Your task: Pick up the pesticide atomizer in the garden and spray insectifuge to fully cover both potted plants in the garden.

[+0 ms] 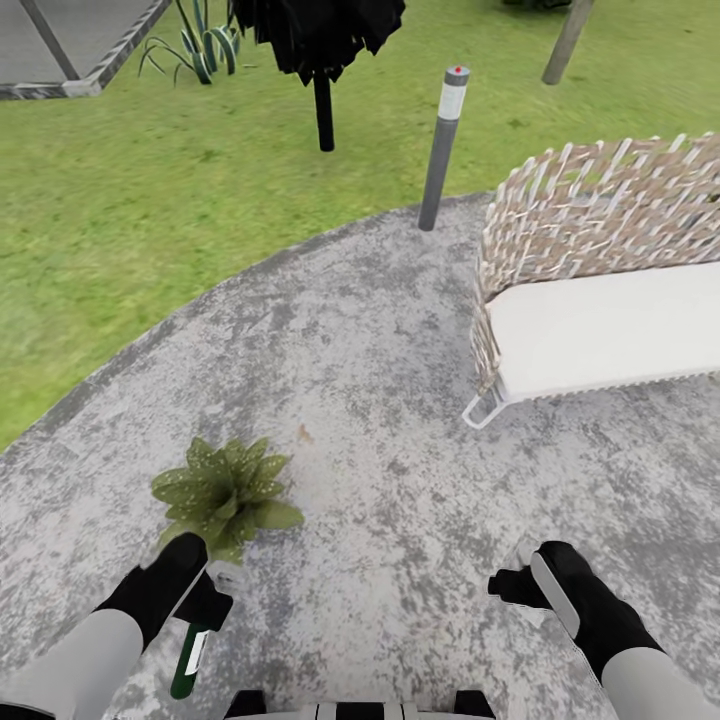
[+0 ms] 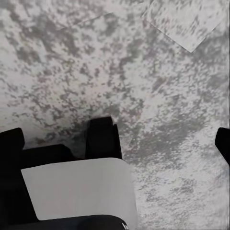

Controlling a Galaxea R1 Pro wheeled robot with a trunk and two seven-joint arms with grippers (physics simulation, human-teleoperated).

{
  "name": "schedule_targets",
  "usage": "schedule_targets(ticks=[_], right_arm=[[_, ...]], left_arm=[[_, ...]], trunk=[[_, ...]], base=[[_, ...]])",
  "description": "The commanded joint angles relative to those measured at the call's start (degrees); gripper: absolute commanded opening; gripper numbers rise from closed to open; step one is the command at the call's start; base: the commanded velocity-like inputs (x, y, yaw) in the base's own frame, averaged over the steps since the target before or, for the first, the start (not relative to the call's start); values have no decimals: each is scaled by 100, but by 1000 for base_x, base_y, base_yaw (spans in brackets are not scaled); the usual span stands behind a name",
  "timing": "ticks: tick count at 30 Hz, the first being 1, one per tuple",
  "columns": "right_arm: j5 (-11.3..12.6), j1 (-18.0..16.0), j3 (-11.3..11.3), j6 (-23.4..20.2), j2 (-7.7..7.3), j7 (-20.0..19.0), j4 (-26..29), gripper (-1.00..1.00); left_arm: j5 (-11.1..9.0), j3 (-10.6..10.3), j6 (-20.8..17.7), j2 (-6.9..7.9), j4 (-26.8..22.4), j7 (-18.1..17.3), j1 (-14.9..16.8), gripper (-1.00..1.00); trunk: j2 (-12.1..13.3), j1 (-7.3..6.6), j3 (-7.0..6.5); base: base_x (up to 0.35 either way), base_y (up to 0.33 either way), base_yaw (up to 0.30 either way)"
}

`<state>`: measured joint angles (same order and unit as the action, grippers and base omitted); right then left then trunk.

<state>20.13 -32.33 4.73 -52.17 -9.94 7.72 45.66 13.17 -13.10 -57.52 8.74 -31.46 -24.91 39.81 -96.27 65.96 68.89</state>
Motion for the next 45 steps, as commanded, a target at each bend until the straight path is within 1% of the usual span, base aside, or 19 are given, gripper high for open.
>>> schedule_targets(ticks=[1, 5, 12, 18, 19, 20, 21, 22, 24, 26, 30, 34, 40, 45], right_arm=[[61, -2, 29, -12, -8, 54, 5, 100], [61, -2, 28, -12, -8, 54, 5, 100], [61, -2, 28, -12, -8, 54, 5, 100], [61, -2, 28, -12, -8, 54, 4, 100], [61, -2, 28, -12, -4, 54, 4, 100], [61, -2, 28, -12, -2, 54, 4, 100], [61, -2, 31, -12, 0, 54, 4, 100], [61, -2, 32, -12, 0, 54, 4, 100], [61, -2, 33, -12, 0, 54, 4, 100], [61, -2, 36, -12, 0, 54, 4, 100], [61, -2, 37, -12, 1, 54, 4, 100], [61, -2, 33, -13, 1, 54, 4, 100], [61, -2, 30, -12, 0, 54, 4, 100], [61, -2, 36, -12, 1, 54, 4, 100]], left_arm=[[62, -26, -13, 5, -10, -58, 2, -100], [55, -25, -13, 5, -16, -58, -4, -100], [54, -25, -13, 1, -19, -58, -8, -100], [49, -24, -13, -3, -34, -58, -8, -100], [49, -28, -13, -23, -39, -58, -3, -100], [54, -33, -13, -101, -45, -58, 5, -100], [62, -39, -13, -248, -50, -58, 38, -100], [95, -51, -13, -456, -52, -58, 136, -100], [108, -57, -13, -611, -53, -58, 223, -100], [112, -60, -13, -701, -53, -57, 312, -100], [107, -55, -13, -731, -54, -58, 431, -100], [107, -48, -13, -731, -59, -57, 497, -100], [106, -43, -22, -725, -54, -49, 723, -100], [107, -43, -22, -725, -54, -49, 811, -100]], trunk=[[-2, 0, 3], [-2, 0, 3], [-2, 0, 3], [-2, 0, 3], [-2, 0, 3], [-2, 0, 3], [-2, 0, 3], [-2, 0, 3], [-2, 0, 3], [-2, 0, 3], [-2, 0, 3], [-2, 0, 3], [-2, 0, 3], [-2, 0, 3]], base=[[29, -264, 224], [8, -185, 250], [-1, -20, 250], [-111, -193, 50], [-58, -94, 4], [-29, -48, 2], [-12, -20, 1], [-4, -6, 0], [-2, -3, 0], [0, -1, 0], [0, 0, 0], [0, 0, 0], [0, 0, 0], [0, 0, 0]])
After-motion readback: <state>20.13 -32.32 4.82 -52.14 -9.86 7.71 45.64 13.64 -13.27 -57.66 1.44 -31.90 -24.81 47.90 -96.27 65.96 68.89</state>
